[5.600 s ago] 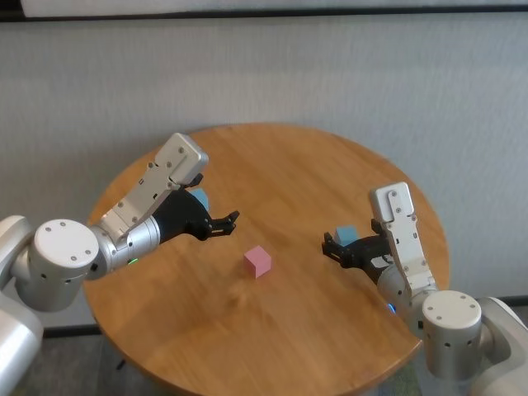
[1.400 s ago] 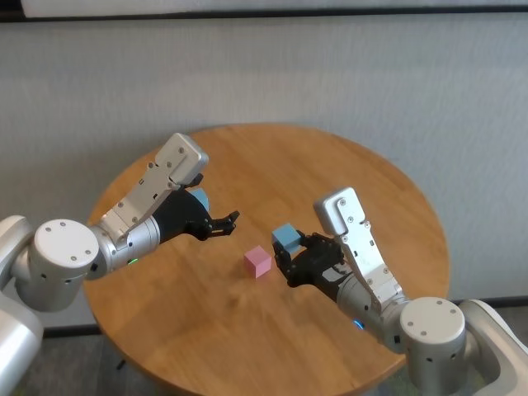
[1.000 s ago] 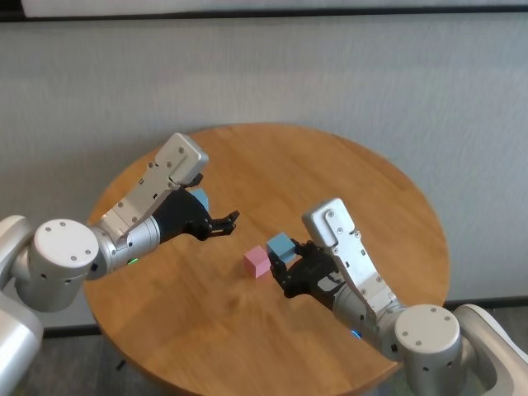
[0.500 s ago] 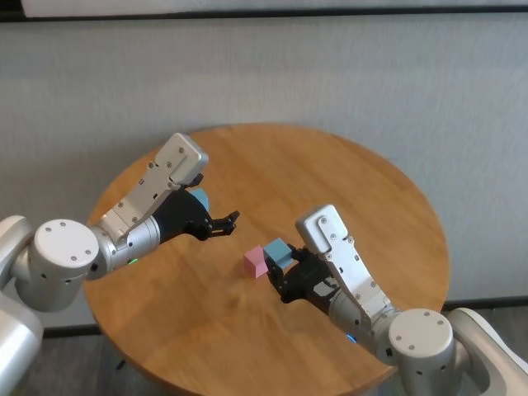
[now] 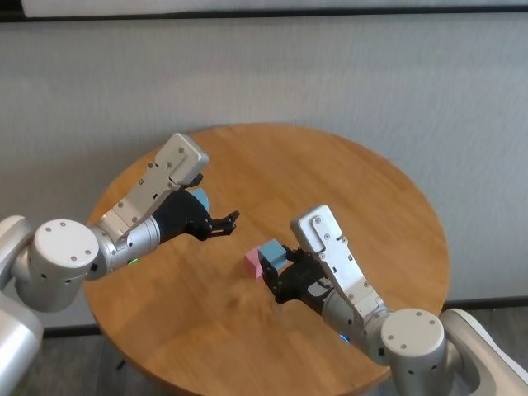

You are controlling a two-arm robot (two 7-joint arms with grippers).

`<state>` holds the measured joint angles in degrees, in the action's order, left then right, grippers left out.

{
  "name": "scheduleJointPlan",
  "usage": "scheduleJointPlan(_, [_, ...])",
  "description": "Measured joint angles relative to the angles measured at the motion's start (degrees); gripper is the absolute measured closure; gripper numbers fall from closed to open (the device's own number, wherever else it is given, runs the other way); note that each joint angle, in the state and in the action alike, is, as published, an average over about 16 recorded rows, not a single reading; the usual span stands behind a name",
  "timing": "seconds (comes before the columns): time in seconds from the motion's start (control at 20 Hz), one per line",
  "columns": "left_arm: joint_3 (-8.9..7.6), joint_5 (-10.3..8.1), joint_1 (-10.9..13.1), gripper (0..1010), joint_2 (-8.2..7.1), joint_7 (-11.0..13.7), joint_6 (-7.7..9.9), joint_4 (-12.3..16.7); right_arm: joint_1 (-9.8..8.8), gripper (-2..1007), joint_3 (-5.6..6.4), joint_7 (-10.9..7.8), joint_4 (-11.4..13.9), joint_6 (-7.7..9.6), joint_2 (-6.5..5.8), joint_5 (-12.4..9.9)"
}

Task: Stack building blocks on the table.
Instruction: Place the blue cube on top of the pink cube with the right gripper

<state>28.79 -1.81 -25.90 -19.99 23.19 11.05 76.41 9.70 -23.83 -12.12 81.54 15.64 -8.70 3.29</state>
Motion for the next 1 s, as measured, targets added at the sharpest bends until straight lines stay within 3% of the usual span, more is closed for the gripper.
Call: scheduleJointPlan(1.0, [0.0, 0.0, 0.0, 10, 0.0, 0.0, 0.0, 0.0, 0.84, 649, 0.9, -0.35, -2.92, -0.77, 2.93, 2.75])
